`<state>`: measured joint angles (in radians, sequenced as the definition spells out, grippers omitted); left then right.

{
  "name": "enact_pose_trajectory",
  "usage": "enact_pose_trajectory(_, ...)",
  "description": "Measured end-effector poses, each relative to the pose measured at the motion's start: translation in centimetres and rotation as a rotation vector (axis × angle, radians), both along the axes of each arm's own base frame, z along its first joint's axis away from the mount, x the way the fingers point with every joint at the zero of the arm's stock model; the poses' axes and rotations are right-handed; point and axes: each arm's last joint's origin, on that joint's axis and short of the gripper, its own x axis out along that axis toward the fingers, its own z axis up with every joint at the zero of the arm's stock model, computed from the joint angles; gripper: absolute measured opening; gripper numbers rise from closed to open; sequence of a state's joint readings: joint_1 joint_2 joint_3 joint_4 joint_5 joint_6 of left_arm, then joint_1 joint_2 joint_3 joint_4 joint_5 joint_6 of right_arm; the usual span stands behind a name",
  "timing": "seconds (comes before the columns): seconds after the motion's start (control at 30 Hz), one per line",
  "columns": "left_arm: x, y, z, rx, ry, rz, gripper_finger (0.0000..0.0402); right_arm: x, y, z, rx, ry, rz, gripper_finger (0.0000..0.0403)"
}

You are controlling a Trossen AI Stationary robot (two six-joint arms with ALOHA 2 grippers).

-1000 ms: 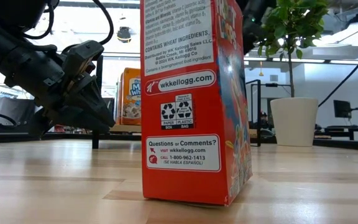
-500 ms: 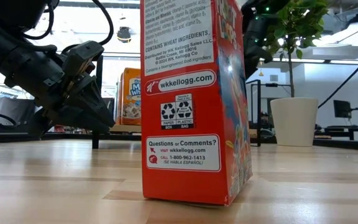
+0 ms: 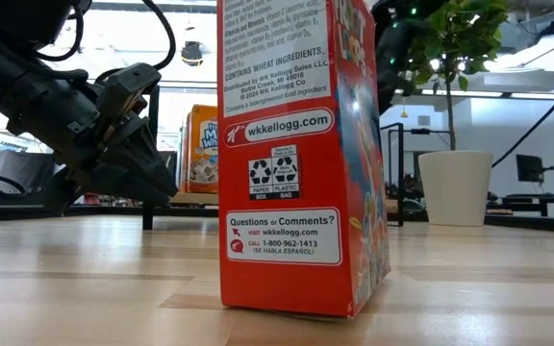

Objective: Stack cereal on shelf
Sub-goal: Put the top red cereal box on the shelf aligned with the other red cereal box, then put the red cereal box on the shelf aligned with the other red cereal box

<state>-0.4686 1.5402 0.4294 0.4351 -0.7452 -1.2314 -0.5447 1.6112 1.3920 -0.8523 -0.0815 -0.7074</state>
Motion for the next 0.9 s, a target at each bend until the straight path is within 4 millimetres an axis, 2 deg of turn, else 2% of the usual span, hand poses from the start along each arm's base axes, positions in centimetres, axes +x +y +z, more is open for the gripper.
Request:
enact_pose_trajectory(0.07, 0.0, 0.0, 0.0, 0.0, 0.0, 0.0, 0.0062, -0.4, 0.4, 0.7, 0.008, 0.03, -0.001, 0.0055)
enact_pose_trajectory(0.23, 0.1, -0.1, 0.1, -0.016, 0.001, -0.042, 0.006, -0.9, 3.0, 4.6, 0.03, -0.002, 0.015, 0.0056)
enact_pose_trajectory(0.33, 0.8, -0.9, 0.9, -0.043, -0.029, -0.212, 0.0038, -1.2, 5.6, 7.0, 0.076, -0.096, 0.045, 0.0056)
enact_pose_trajectory(0.4, 1.5, -1.8, 1.7, -0.073, -0.029, -0.346, 0.0012, -1.6, 7.6, 8.1, 0.132, -0.149, 0.078, 0.0056)
enact_pose_trajectory(0.47, 2.2, -2.9, 2.8, -0.078, -0.011, -0.431, 0.0006, -1.9, 9.6, 9.0, 0.198, -0.191, 0.121, 0.0056)
enact_pose_trajectory(0.6, 3.5, -5.2, 5.1, -0.01, 0.043, -0.485, 0.0001, -1.8, 13.6, 9.6, 0.282, -0.203, 0.188, 0.0056)
enact_pose_trajectory(0.73, 4.6, -8.0, 5.8, 0.014, 0.054, -0.508, 0.0, -1.4, 17.1, 9.4, 0.307, -0.178, 0.28, 0.0056)
enact_pose_trajectory(0.9, 5.5, -12.6, 3.7, -0.054, 0.08, -0.508, 0.0, -0.6, 21.0, 8.6, 0.342, -0.158, 0.364, 0.0056)
